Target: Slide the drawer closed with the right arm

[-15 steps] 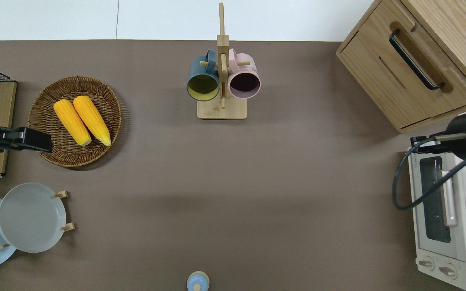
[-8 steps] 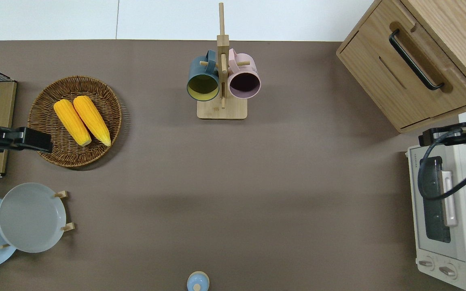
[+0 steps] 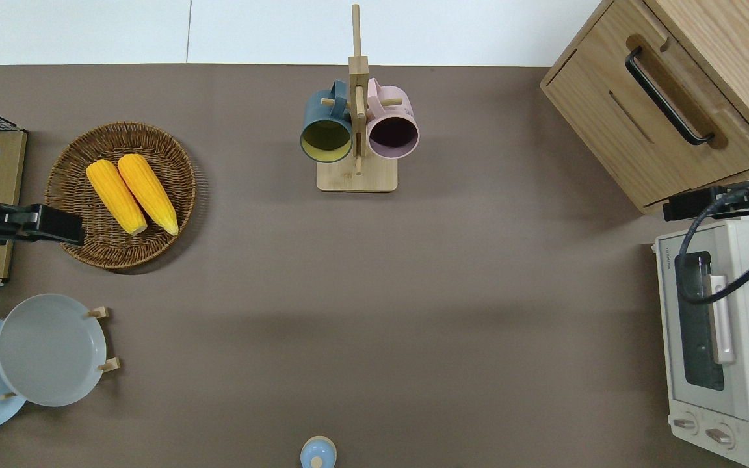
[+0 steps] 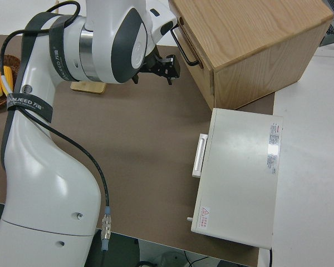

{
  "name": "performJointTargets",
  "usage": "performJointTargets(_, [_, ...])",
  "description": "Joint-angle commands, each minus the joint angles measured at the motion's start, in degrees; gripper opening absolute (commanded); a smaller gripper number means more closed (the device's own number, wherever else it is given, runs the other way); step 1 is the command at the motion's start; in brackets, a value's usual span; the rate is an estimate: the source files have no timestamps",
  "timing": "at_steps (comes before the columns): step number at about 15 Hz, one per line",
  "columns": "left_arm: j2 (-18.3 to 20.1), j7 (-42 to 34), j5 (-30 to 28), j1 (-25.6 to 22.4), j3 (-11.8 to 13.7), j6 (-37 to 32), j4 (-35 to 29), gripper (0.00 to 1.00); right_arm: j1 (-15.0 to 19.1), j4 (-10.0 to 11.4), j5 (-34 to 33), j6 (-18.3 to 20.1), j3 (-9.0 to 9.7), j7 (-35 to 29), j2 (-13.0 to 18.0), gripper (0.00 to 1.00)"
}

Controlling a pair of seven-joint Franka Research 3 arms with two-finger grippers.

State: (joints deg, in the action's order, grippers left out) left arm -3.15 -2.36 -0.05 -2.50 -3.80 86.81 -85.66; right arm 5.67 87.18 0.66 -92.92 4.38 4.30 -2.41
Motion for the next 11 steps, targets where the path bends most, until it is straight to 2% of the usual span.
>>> performJointTargets(1, [0.25, 0.6, 1.02, 0.39, 0.02, -1.03, 0.58, 0.99, 0.04, -2.1, -2.23, 0.46, 0.55, 0.98, -2.59, 0.983])
performJointTargets(5, [0.25, 0.6, 1.02, 0.39, 0.02, -1.03, 0.58, 0.99, -1.1, -2.1, -3.38, 1.25, 1.07, -3.41, -3.12, 0.985])
performJointTargets(11, [0.25, 0.6, 1.02, 0.39, 0.02, -1.03, 0.49, 0.99, -1.01, -2.1, -3.38, 1.25, 1.25, -3.24, -3.3, 0.985])
